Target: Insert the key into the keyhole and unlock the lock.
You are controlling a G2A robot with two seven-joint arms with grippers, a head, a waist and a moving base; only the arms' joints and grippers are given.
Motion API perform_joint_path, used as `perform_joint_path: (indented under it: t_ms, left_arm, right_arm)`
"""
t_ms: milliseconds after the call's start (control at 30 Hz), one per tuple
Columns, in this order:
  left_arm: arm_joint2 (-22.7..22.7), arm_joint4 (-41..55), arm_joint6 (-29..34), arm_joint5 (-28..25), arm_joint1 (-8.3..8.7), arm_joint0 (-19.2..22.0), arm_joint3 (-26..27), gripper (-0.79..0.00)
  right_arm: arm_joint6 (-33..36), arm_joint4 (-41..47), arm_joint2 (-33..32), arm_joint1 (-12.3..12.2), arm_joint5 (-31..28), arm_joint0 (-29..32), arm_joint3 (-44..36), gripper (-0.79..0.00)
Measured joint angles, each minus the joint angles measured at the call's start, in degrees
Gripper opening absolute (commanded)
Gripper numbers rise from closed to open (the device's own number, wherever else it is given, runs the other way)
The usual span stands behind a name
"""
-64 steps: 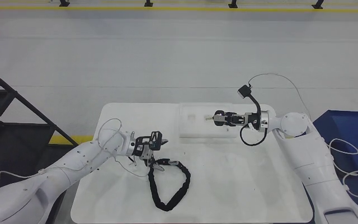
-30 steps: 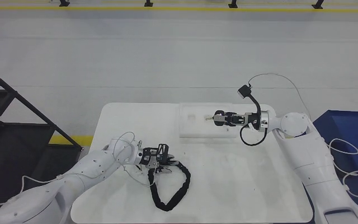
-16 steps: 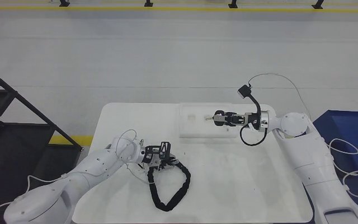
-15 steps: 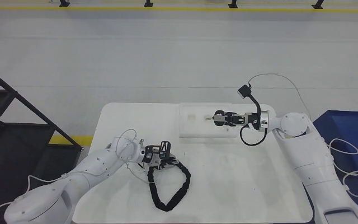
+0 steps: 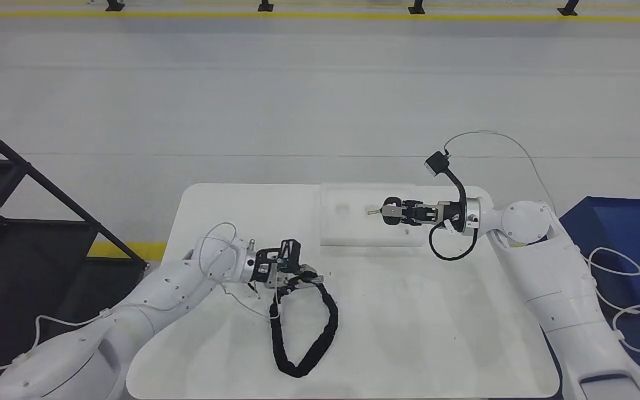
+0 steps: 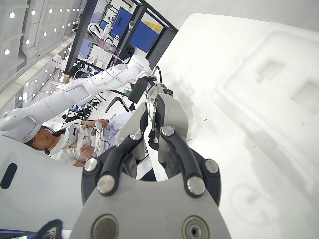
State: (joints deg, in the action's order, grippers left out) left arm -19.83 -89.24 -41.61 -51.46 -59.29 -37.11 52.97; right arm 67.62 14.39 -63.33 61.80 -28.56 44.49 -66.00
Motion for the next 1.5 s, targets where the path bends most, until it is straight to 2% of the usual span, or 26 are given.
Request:
perform_joint_path:
  t_ms: [133, 367, 567, 767, 967, 1133, 1500]
  left_arm:
    - [-2.12, -0.67, -3.11, -1.4, 1.87, -0.55, 3.45, -0.785]
    - [-7.33, 0.48, -7.45, -3.04, 5.33, -2.49, 10.67, -0.785]
    - [-11.37, 3.81, -8.14, -2.9, 7.04, -4.96, 15.84, -0.785]
    - [-13.34, 8.42, -7.75, -3.47, 7.35, -6.92, 19.78, -0.785]
    - [-14.88, 12.02, -8.6, -2.61, 7.12, -7.83, 21.38, -0.785]
    - [-15.35, 14.99, -9.72, -1.5, 6.4, -7.8, 21.51, -0.785]
    - [-15.34, 14.96, -9.71, -1.51, 6.41, -7.81, 21.52, -0.785]
  right_arm:
    - [-0.58, -0.64, 0.13, -0.02, 0.74, 0.32, -0.38, -0.785]
    - [-0.36, -4.82, 0.63, -0.56, 10.88, 1.59, -7.29, -0.785]
    - [0.11, -7.07, -1.06, -1.52, 18.7, 4.27, -17.68, -0.785]
    - [1.65, -8.57, -3.63, -2.64, 23.45, 8.03, -28.94, -0.785]
    - [2.56, -9.56, -6.43, -3.54, 23.5, 10.38, -35.13, -0.785]
    - [2.03, -9.45, -7.34, -3.75, 22.21, 10.83, -36.21, -0.785]
    - [2.05, -9.45, -7.31, -3.74, 22.29, 10.81, -36.17, -0.785]
